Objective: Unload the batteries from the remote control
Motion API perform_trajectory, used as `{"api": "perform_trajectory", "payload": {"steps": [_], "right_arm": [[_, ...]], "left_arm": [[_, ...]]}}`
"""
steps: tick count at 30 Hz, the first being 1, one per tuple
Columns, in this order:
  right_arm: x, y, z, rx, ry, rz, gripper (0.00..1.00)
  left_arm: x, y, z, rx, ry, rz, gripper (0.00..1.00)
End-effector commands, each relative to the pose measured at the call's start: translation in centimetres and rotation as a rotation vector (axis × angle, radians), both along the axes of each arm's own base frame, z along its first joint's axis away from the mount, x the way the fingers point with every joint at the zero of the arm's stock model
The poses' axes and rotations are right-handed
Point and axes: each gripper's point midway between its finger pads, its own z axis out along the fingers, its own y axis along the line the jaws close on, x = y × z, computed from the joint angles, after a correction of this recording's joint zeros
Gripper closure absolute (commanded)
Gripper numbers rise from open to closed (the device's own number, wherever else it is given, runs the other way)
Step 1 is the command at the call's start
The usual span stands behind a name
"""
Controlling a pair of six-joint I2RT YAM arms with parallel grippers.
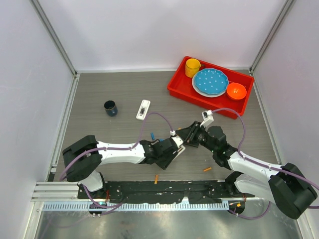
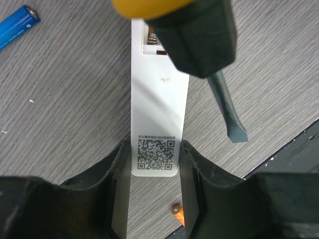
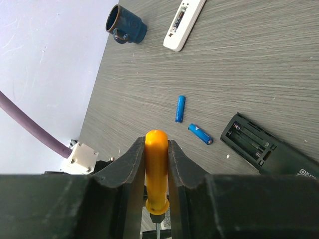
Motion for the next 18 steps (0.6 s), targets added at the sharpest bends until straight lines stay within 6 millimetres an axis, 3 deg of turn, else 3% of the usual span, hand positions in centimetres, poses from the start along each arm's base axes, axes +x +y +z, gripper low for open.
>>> {"api": "perform_trajectory", "payload": {"steps": [1,13,18], "right_arm": [[0.6,0.6,1.9,0.035,-0.031,0.002,0.99],[1.3,0.5,2.1,0.001,-0.040,-0.015,0.99],[1.6,0.2,2.5,-0.013,-0.048,-0.030,0.99]], "left_arm": [[-0.7,1.3,-3.0,0.070,0.041,0.019,1.00],[-0.4,1.2,-2.8,0.070,0.034,0.024,1.00],[-0.1,0.6,-1.5,0.020,0.012,0.033,1.00]]}}
